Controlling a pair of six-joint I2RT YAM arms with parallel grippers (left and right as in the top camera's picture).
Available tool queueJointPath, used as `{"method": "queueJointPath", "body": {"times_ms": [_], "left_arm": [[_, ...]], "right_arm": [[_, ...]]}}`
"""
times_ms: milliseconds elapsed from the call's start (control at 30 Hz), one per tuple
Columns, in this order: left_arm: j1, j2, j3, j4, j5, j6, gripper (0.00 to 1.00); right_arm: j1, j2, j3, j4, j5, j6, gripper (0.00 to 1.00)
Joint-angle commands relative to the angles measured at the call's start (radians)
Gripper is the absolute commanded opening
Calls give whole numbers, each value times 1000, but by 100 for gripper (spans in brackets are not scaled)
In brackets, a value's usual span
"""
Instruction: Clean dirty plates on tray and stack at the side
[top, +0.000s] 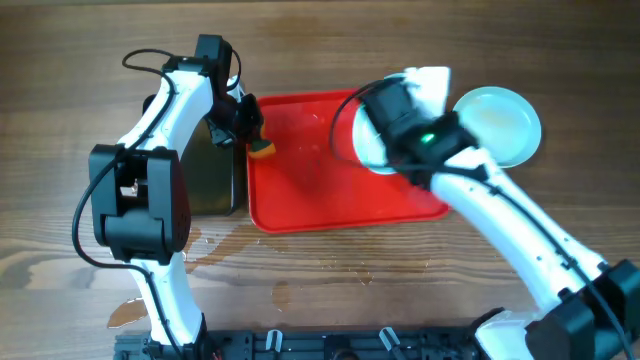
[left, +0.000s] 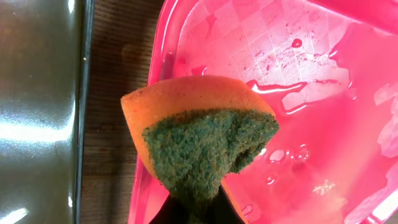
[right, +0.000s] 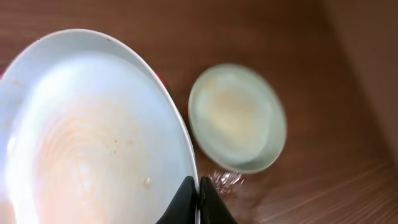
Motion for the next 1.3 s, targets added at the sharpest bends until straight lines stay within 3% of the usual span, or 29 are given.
{"method": "queueJointPath", "body": {"times_ms": [0, 133, 333, 733, 800, 900, 1033, 1167, 1267], "left_arm": [[4, -26, 14, 0, -9, 16, 4], [-5, -26, 14, 5, -9, 16, 4], [-31, -26, 14, 26, -9, 16, 4], [-48, -26, 14, 33, -32, 16, 4], [-48, -26, 14, 33, -32, 16, 4], [-45, -34, 22, 30, -31, 16, 4], [-4, -117, 60, -21, -59, 16, 4], [50, -231, 62, -114, -178, 16, 4], [87, -260, 62, -187, -257, 24, 4]], "right_arm": [[-200, -23, 2, 2, -323, 4, 4], [-475, -21, 2, 24, -536, -46, 4], [-760, 38, 2, 37, -552, -90, 4], [-818, 334, 2, 141, -552, -86, 4], [-818, 358, 2, 148, -552, -86, 13], [-818, 350, 8, 149, -565, -90, 46], [-817, 282, 16, 135, -694, -125, 48], [-809, 158, 16, 95, -861, -148, 49], [-757, 51, 16, 63, -889, -190, 56]]}}
